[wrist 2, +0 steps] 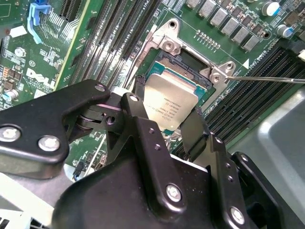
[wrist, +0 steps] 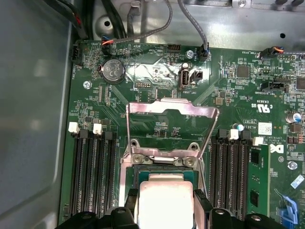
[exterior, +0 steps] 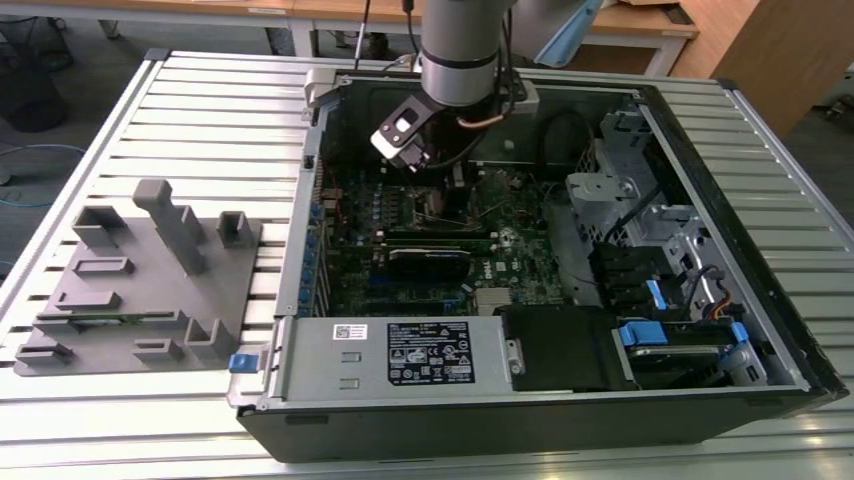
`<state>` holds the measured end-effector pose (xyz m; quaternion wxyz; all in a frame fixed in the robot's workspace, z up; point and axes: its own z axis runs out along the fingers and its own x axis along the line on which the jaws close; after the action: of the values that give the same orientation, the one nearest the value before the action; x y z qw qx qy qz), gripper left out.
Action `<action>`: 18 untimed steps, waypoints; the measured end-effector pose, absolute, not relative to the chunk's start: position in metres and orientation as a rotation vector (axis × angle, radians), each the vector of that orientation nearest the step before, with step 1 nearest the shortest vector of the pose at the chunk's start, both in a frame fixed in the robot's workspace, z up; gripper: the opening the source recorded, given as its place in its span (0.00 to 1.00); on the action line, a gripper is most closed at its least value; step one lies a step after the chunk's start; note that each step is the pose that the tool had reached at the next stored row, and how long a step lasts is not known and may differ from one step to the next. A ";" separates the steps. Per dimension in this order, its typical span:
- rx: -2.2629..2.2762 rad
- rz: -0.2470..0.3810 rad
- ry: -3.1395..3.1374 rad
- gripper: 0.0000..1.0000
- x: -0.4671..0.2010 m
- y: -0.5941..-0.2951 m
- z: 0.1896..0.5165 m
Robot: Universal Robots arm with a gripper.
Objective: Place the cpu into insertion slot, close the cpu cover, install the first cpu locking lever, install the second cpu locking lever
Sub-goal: 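Place the cpu into insertion slot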
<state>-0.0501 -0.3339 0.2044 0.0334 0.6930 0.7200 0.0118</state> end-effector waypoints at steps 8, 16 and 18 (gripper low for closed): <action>2.132 0.036 2.215 0.54 -0.050 -0.334 0.204; 2.164 0.035 2.183 0.54 -0.050 -0.334 0.202; 2.175 0.034 2.172 0.54 -0.050 -0.334 0.202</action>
<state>-0.0502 -0.3340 0.2024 0.0337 0.7071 0.7062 0.0110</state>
